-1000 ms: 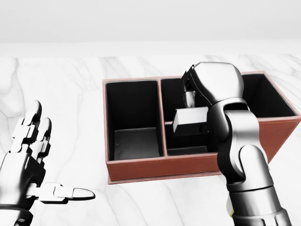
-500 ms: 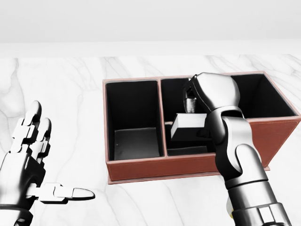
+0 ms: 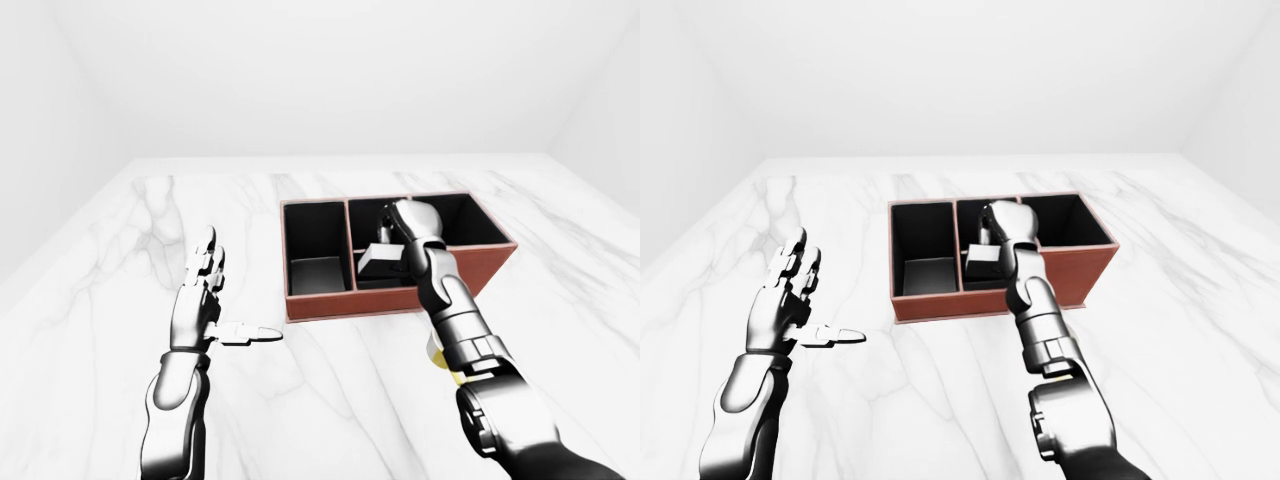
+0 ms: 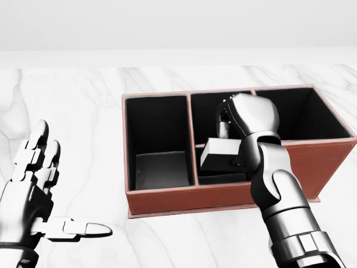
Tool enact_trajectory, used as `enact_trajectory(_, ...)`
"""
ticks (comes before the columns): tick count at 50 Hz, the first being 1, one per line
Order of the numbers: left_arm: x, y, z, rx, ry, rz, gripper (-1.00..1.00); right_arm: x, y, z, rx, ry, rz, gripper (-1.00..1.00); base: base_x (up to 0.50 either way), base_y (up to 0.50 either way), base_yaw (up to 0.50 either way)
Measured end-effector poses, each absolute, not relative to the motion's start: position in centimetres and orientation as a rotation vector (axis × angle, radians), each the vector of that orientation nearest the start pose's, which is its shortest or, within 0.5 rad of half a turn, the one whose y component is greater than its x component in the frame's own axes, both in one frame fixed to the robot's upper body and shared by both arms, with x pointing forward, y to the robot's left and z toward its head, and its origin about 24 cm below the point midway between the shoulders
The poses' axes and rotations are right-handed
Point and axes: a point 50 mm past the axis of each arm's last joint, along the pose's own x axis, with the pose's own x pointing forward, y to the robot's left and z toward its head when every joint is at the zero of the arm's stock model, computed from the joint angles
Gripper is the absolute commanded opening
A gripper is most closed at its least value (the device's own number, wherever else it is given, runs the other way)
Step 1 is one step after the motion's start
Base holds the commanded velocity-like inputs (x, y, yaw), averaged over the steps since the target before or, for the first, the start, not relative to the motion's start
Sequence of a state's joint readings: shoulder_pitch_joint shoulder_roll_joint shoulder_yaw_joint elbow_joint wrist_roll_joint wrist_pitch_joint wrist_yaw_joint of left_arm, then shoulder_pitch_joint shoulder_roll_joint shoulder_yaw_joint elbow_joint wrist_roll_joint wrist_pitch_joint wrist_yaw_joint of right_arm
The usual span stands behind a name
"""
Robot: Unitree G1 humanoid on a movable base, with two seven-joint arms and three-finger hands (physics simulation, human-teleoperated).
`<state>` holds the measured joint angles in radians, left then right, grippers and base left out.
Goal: Pick up the book and place it in the caddy.
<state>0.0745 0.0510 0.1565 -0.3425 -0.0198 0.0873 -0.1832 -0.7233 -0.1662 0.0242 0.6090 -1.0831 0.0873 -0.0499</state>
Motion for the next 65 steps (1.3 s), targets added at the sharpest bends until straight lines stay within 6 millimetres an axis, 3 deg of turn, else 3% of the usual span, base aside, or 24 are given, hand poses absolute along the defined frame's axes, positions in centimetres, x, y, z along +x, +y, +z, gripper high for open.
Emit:
enact_trajectory(31,23.3,18.9,9.7,0.074,-0.180,-0.017,1.00,38.7,-14.5,11.9,-1.304,-0.097,-0.076,-1.00,0.00,0.00,0.00)
enact_trajectory(65,23.3,18.9,9.7,0.074,-0.177,-0.016,1.00,39.3,-15.3,9.2,-1.311,-0.015,-0.136,-1.00,0.00,0.00,0.00)
